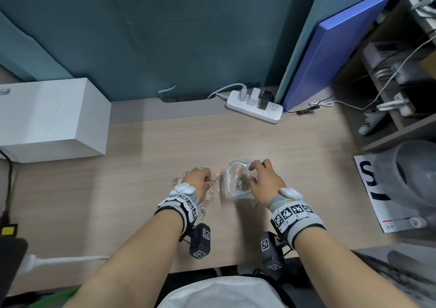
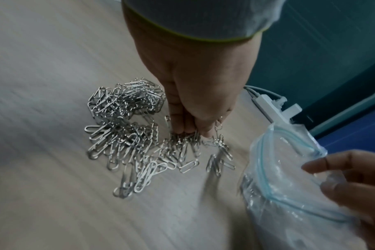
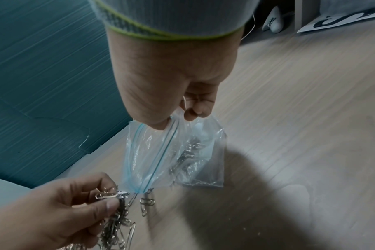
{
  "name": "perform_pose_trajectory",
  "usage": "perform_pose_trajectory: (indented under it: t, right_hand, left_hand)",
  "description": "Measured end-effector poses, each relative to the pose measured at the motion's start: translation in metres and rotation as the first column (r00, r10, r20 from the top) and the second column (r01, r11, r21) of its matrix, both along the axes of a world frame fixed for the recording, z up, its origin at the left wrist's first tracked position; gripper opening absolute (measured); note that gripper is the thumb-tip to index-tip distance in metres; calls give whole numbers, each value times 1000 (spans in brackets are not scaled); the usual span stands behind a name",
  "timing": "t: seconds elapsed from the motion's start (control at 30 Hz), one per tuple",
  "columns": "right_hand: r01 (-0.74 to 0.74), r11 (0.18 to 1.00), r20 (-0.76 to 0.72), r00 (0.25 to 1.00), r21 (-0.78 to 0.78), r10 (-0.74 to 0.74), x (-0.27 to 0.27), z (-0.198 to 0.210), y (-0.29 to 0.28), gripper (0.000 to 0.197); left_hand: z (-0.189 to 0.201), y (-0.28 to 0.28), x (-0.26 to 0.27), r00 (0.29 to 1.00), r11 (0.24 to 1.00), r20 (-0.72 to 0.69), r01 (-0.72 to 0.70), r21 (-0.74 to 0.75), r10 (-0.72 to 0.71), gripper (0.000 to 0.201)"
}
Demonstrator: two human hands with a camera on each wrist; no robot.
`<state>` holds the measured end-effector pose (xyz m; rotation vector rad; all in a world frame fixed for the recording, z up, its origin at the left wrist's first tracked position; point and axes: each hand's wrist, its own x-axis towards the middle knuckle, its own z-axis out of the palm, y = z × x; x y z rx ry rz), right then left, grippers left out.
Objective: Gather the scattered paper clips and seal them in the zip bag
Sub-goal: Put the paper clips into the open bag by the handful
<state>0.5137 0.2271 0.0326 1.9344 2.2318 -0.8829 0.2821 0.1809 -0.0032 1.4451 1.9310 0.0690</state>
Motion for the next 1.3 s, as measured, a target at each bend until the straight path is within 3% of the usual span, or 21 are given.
perform_pose_trajectory:
  t: [0.2, 0.37, 0.5, 0.77, 0.93, 1.03, 1.13, 1.2, 1.3]
  right_hand:
    - [0, 1000, -18, 1000, -7, 0, 1, -2, 1, 24]
    - [-1, 1000, -36, 999, -17, 1, 1, -2, 0, 25]
    - [3, 999, -45, 999, -35, -5, -1, 1, -1, 28]
    - [0, 1000, -28, 1000, -8, 0, -2, 4, -4, 26]
    - [17, 1000, -12, 1000, 0, -17, -3, 5, -6, 23]
    - [15, 1000, -3, 1000, -2, -15, -3, 4, -5, 22]
    - [10, 1000, 2, 1000, -5, -10, -2, 4, -6, 24]
    - [7, 1000, 4, 1000, -11, -7, -3, 3, -6, 26]
    - [4, 1000, 0, 1000, -12, -4, -4, 4, -7, 26]
  left_hand:
    - [24, 13, 16, 984, 966, 169, -104, 235, 65, 8]
    - [42, 26, 50, 952, 964, 307, -91, 251, 10, 13]
    - [43, 23, 60, 953, 978, 298, -13, 207, -51, 14]
    - [27, 2, 15, 931, 951, 287, -274, 144, 225, 14]
    - [5, -16, -12, 957, 964, 194, -242, 110, 218, 15]
    - [-1, -24, -22, 998, 998, 30, -55, 20, 55, 34]
    - [7, -32, -20, 986, 999, -164, 32, -8, -33, 83]
    - [10, -39, -19, 975, 997, -209, 56, -59, -67, 108]
    - [7, -44, -18, 984, 993, -151, 76, -90, -89, 109]
